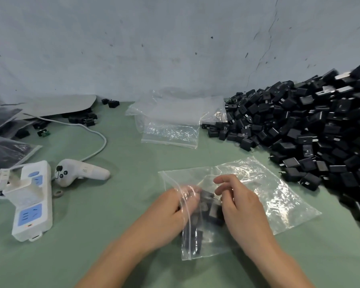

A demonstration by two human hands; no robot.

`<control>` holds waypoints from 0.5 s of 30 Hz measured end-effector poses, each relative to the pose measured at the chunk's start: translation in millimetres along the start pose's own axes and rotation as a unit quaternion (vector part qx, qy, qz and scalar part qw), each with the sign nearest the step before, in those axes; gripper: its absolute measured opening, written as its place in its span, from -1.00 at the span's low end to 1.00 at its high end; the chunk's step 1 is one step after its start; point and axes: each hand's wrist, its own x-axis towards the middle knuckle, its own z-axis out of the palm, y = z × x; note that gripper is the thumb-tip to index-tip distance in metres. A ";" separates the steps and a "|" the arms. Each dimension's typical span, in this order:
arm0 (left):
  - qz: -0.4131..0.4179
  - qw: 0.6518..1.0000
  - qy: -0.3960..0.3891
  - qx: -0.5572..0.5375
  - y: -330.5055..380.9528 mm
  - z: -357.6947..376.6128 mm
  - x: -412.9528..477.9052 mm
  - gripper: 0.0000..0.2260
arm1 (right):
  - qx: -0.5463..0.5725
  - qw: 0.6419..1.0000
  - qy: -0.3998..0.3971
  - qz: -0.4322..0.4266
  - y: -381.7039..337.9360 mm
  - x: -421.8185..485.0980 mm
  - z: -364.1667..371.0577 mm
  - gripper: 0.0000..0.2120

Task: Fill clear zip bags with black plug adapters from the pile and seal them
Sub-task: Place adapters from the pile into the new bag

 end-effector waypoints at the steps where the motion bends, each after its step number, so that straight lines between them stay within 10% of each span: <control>1: -0.016 1.000 0.011 0.009 -0.7 0.2 2.5 -0.73 | 0.002 1.000 0.000 0.001 0.3 0.5 -0.2 -0.72; 15: -0.054 0.994 -0.016 -0.098 4.5 3.5 13.1 -0.72 | 0.018 1.000 -0.002 0.022 3.5 6.0 -4.4 -0.72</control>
